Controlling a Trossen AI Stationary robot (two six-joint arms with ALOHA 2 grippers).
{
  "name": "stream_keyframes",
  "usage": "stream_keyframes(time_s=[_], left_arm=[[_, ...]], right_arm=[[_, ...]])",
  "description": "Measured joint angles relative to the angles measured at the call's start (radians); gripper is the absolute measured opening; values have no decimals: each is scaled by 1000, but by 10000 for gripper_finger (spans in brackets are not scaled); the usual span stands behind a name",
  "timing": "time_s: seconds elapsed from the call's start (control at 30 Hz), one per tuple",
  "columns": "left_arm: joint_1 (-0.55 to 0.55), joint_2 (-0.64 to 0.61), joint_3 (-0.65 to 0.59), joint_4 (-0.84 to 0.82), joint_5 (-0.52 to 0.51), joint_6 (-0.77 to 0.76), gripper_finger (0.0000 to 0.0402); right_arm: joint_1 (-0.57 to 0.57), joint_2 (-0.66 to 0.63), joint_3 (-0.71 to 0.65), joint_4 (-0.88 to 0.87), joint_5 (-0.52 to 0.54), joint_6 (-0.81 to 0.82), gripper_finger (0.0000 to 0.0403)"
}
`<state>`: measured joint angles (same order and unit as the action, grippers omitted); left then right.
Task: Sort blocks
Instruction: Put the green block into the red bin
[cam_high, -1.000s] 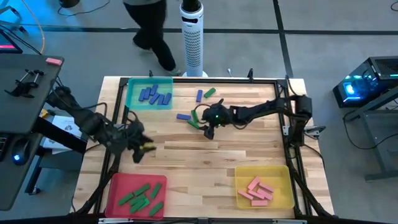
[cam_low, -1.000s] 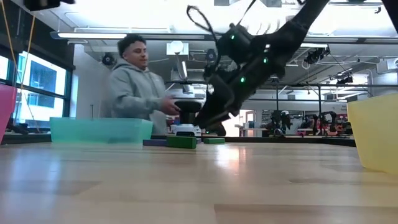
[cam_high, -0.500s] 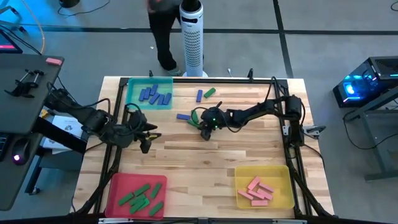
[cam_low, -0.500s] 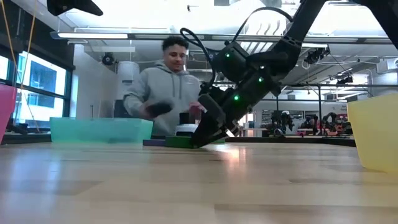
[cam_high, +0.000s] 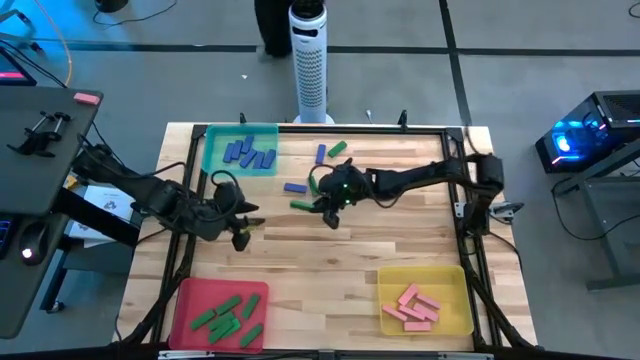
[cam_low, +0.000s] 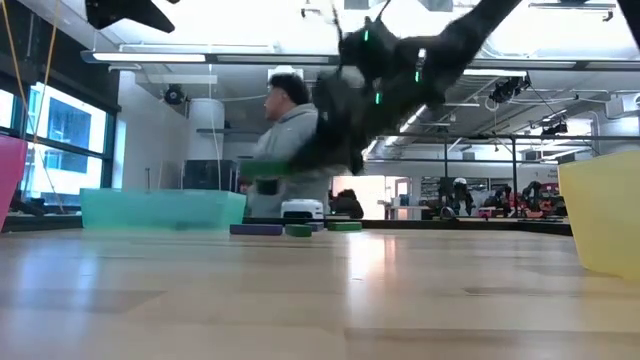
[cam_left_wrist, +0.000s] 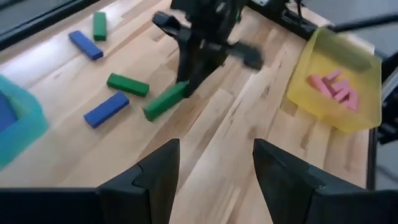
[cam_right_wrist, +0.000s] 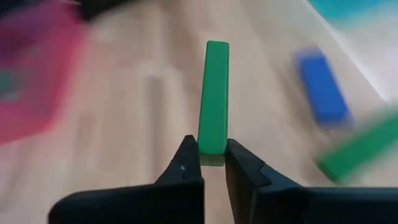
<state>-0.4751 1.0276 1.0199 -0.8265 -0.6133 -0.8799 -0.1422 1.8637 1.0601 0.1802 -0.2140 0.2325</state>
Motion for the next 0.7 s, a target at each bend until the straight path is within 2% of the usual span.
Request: stream_keyframes(time_s=[0.17,0.3,0.47,0.6,0.7], left_arm=[[15,41,-18,104,12,169,199],[76,92,-26,192,45,232,229],[164,179,-26,263,110,318,259],[219,234,-26,299,179,351,256],[246,254,-26,332,225,353,235]], right_arm=[[33,-95,100,-128,-101,-169,12],[56,-105,220,-281,-108,-277,12],[61,-103,319,-337,-108,-341,11],[57,-101,347,-377,-107,-345,12],[57,-101,350,-382,-108,-345,12]])
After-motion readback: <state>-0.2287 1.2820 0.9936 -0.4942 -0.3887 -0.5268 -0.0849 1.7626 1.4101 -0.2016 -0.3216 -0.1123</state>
